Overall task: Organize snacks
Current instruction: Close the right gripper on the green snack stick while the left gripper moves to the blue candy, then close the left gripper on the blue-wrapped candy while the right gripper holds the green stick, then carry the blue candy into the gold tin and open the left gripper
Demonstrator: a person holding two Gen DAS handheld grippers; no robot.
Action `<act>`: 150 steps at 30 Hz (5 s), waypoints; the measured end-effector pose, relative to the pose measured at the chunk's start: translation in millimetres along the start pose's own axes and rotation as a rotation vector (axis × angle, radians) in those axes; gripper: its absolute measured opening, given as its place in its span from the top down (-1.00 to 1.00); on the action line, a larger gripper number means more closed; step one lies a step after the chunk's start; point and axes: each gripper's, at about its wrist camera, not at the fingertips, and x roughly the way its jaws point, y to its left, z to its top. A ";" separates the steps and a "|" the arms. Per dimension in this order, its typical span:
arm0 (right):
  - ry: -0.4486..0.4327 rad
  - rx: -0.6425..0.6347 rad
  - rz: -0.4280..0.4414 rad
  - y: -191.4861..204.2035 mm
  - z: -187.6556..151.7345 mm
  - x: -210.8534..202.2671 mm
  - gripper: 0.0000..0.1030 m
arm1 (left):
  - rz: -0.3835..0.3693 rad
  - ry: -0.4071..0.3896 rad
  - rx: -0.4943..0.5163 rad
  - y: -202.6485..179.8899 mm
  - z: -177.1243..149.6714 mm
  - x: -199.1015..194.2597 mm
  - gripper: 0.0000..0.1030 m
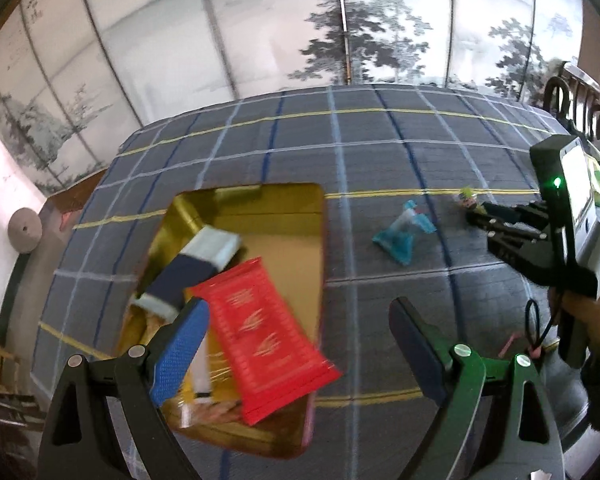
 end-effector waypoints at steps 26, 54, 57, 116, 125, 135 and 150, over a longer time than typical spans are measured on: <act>-0.007 0.153 -0.094 -102.0 -23.2 -12.7 0.56 | -0.185 -0.018 0.235 -70.7 44.2 52.9 -0.63; -0.007 0.152 -0.096 -102.6 -23.4 -12.8 0.56 | -0.212 0.127 0.373 -93.1 54.8 118.1 0.13; -0.007 0.152 -0.096 -102.7 -23.4 -12.8 0.56 | -0.225 0.140 0.363 -93.4 56.6 123.1 0.29; -0.007 0.150 -0.098 -102.8 -24.0 -13.4 0.56 | -0.067 0.083 0.004 19.6 52.1 10.0 0.54; -0.007 0.149 -0.099 -102.6 -23.9 -13.4 0.56 | 0.004 0.104 -0.081 79.1 41.7 12.2 0.54; -0.007 0.148 -0.101 -102.4 -24.0 -13.7 0.56 | 0.010 0.162 -0.113 106.8 17.6 32.1 0.53; -0.006 0.147 -0.103 -101.4 -24.0 -14.1 0.56 | 0.017 0.186 -0.095 110.9 -5.4 46.5 0.53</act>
